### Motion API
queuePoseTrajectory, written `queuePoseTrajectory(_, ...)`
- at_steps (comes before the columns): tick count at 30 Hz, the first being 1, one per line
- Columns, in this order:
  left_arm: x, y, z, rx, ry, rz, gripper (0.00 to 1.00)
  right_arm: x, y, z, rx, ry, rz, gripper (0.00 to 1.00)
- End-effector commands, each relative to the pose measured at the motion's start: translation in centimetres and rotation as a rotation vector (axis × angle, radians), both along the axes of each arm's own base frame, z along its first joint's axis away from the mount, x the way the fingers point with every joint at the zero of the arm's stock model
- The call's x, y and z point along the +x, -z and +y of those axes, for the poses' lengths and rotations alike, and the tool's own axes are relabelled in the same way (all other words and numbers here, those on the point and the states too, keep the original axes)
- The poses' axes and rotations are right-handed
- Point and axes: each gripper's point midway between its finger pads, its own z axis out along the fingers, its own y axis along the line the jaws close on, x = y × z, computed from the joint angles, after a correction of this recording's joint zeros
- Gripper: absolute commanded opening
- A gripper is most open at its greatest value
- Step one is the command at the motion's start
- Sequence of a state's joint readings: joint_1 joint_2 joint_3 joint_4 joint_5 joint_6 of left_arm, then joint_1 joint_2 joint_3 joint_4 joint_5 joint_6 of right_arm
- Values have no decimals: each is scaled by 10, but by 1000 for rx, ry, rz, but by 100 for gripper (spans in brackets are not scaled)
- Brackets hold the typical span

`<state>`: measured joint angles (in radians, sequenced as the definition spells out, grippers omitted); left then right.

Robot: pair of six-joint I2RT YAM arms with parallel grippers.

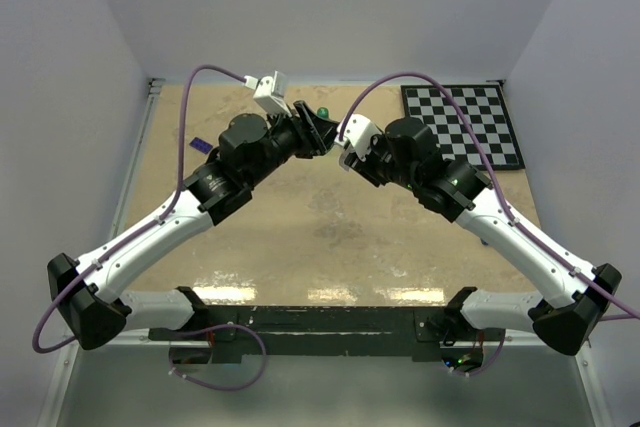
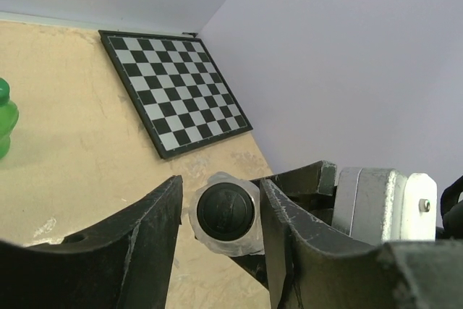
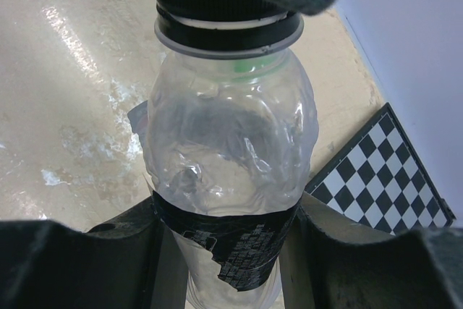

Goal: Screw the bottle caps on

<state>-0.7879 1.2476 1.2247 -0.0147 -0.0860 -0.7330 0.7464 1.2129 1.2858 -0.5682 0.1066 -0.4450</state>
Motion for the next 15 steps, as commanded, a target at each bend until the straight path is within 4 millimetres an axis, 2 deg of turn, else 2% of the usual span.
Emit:
queuePoseTrajectory(1, -6, -19, 6, -66, -10, -29, 48, 3, -16, 3, 46, 15, -37, 0)
queuePoseTrajectory(15, -12, -15, -3, -74, 32, -8, 49, 1, -16, 1, 49, 21, -36, 0)
